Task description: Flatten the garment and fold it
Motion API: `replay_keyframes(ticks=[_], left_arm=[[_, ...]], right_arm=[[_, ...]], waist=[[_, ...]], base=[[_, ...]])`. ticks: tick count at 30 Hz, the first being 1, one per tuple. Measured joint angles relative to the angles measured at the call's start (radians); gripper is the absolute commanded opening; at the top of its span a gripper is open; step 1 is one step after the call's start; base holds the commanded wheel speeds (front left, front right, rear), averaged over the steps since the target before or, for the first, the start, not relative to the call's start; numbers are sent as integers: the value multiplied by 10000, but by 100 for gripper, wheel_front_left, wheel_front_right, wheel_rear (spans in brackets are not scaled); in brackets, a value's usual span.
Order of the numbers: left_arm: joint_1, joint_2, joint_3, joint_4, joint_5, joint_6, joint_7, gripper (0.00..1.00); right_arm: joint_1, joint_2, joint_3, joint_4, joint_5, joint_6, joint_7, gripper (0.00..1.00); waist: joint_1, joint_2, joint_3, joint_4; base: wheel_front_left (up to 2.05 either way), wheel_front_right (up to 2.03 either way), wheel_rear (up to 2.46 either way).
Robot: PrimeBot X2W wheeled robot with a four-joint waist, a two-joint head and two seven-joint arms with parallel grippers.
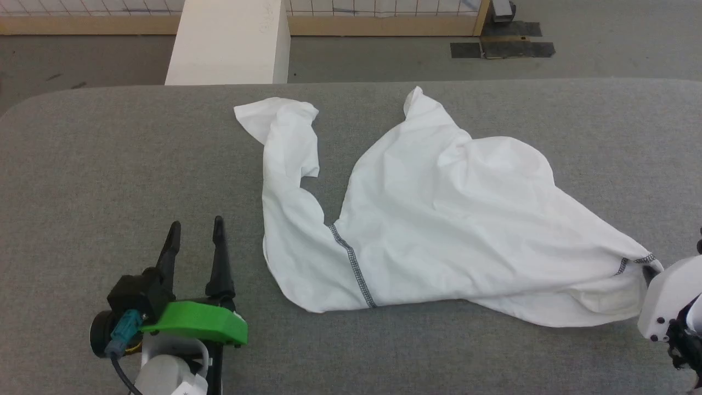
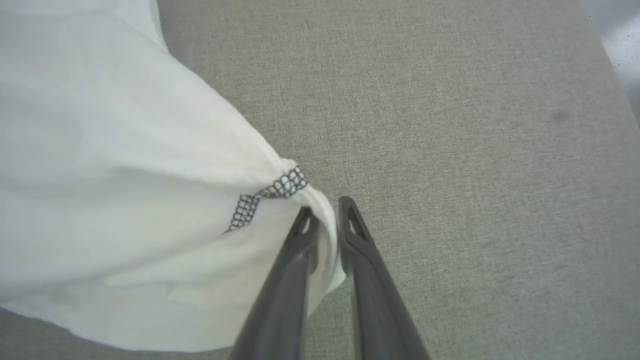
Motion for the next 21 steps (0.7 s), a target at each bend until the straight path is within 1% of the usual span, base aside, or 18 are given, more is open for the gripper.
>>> replay_keyframes(ticks=[3, 6, 9, 13, 15, 18, 21], left_arm=[[-13, -15, 31, 71, 8, -52, 0, 100], [-15, -27, 27, 150, 10, -138, 0, 100], [-4, -40, -23, 153, 4, -146, 0, 100], [-35, -96, -169, 109, -46, -174, 142, 100], [-213, -125, -282, 167, -113, -217, 481, 100], [-1161, -155, -497, 408, -165, -251, 1377, 100], [-2881, -199, -897, 1049, -341, -481, 2709, 100]], right_arm=[[-28, 476, -416, -316, 378, 0, -903, 100], [-2, 892, -890, -1319, 1177, -4, -2263, 100], [473, 1039, -813, -2086, 1927, -4, -3289, 100], [1579, 1072, -326, -2138, 3026, -6, -4397, 100], [2006, 1074, -113, -2057, 3321, -6, -4763, 100], [2328, 1076, 345, -1887, 3605, -6, -5078, 100], [2363, 1080, 709, -1789, 3649, -6, -5210, 100]], waist=[[0, 0, -74, 35], [0, 0, -203, 53], [0, 0, -323, -20], [0, 0, -411, -302], [0, 0, -446, -470], [0, 0, -460, -761], [0, 0, -394, -1082]], base=[[0, 0, 0], [0, 0, 0], [0, 0, 0], [0, 0, 0], [0, 0, 0], [0, 0, 0], [0, 0, 0]])
